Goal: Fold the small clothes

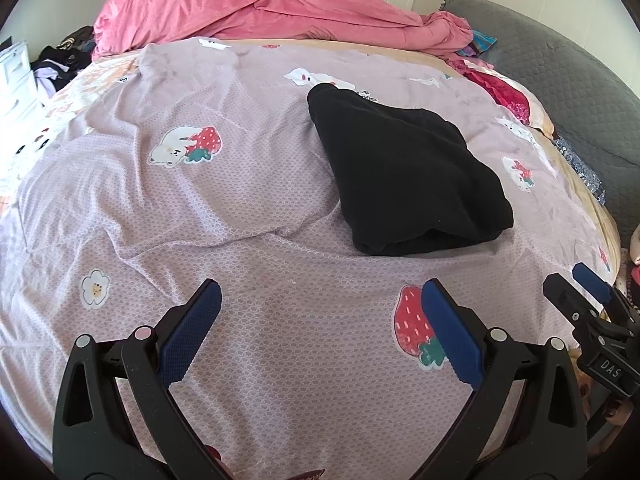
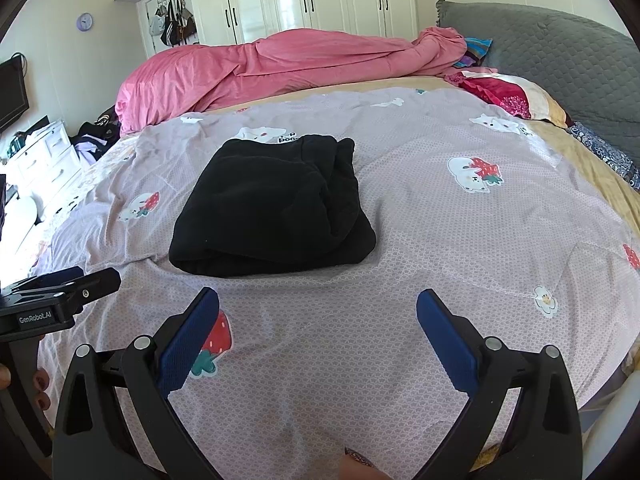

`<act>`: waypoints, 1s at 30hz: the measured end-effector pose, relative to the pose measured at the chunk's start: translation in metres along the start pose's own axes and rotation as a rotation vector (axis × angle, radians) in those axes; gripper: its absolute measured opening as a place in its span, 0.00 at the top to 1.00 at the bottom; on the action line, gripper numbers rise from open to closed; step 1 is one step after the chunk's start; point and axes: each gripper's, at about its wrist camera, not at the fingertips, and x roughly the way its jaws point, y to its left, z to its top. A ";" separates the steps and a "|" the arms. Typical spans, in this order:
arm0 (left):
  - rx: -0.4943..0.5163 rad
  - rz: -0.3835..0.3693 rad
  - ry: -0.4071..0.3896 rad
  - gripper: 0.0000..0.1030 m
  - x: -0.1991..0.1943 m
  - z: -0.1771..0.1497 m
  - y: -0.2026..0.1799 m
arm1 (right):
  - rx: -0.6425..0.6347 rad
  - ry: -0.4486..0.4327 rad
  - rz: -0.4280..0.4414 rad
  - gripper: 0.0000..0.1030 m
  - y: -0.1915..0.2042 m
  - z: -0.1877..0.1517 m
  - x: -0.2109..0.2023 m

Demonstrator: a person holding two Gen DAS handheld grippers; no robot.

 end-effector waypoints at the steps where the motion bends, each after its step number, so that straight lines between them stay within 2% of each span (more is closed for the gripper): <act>1: 0.000 0.003 0.000 0.09 0.000 0.000 0.000 | 0.000 -0.001 0.001 0.04 0.000 0.000 0.000; 23: 0.018 0.012 -0.003 0.09 -0.004 -0.005 0.004 | 0.011 0.016 -0.021 0.04 0.000 -0.003 0.001; 30: 0.039 -0.036 0.008 0.09 -0.004 -0.009 0.005 | 0.046 0.030 -0.057 0.04 -0.007 -0.004 0.001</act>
